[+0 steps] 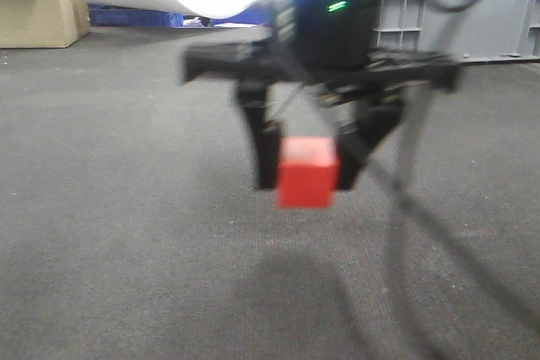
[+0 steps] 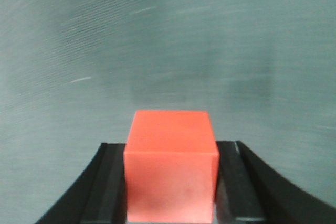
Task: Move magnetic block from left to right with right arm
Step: 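Lower the red cube onto the carpet with the right gripper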
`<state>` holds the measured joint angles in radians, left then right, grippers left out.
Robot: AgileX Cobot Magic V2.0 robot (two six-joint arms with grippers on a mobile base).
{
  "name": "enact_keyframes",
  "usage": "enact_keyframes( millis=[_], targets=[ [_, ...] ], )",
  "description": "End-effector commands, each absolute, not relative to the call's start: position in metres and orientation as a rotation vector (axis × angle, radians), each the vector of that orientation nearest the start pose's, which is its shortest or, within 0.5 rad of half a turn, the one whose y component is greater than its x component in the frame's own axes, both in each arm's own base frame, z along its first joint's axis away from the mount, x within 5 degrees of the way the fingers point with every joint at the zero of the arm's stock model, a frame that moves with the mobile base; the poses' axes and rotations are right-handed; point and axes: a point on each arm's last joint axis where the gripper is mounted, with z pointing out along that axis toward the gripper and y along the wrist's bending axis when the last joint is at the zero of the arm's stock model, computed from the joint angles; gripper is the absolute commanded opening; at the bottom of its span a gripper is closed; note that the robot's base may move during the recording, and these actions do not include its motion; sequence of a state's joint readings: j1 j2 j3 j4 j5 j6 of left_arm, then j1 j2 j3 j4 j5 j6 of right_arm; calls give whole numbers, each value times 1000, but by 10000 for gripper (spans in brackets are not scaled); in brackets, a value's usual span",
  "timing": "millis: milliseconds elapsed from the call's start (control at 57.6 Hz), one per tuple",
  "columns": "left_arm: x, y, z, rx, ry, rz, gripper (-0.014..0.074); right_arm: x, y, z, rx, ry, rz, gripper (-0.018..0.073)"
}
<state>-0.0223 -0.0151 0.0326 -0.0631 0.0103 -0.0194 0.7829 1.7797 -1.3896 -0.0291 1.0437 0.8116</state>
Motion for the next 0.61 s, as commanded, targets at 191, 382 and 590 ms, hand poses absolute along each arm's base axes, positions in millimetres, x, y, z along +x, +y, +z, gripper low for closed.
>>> enact_keyframes(
  millis=[191, 382, 590],
  targets=[
    [55, -1, 208, -55, 1419, -90, -117, 256, 273, 250, -5, 2980, 220, 294],
    [55, -1, 208, -55, 1419, -90, -117, 256, 273, 247, -5, 2996, 198, 294],
    [55, -1, 208, -55, 1419, -90, -117, 257, 272, 247, 17, 3001, 229, 294]
  ],
)
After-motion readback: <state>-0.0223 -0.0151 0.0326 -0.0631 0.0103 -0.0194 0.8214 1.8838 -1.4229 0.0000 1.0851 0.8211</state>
